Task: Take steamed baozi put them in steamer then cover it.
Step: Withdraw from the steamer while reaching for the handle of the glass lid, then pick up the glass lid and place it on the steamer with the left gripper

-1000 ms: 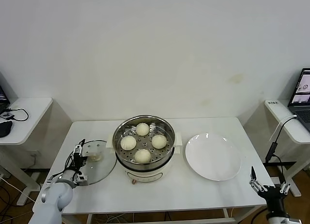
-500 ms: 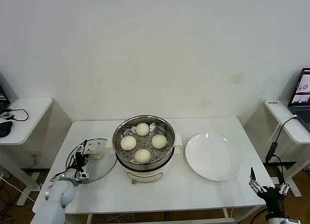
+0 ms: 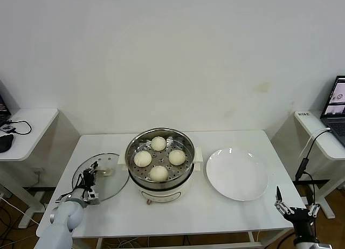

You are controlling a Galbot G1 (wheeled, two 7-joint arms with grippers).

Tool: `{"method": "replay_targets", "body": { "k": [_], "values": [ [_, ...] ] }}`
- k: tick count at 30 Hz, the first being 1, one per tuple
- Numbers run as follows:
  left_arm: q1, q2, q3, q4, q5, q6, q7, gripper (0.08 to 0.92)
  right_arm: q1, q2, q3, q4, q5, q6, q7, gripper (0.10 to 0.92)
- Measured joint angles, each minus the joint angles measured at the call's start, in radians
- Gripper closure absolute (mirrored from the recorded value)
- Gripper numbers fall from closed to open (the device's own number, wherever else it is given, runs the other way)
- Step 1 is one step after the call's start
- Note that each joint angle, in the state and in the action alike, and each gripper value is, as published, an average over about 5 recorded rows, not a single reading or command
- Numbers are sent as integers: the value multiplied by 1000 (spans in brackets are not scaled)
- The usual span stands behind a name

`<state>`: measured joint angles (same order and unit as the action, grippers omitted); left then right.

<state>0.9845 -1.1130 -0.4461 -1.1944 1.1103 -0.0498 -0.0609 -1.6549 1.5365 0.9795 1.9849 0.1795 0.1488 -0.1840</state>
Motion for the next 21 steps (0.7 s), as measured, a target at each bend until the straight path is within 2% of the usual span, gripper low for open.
{"method": "replay_targets", "body": {
  "k": [4, 14, 21],
  "values": [
    [9, -2, -10, -9, -3, 1, -18, 850, -2, 0, -4, 3, -2, 0, -1, 202],
    [81, 8, -54, -126, 7, 30, -65, 850, -7, 0, -16, 13, -10, 0, -6, 202],
    [155, 29, -102, -265, 6, 74, -51, 850, -8, -7, -33, 10, -22, 1, -12, 202]
  ]
}}
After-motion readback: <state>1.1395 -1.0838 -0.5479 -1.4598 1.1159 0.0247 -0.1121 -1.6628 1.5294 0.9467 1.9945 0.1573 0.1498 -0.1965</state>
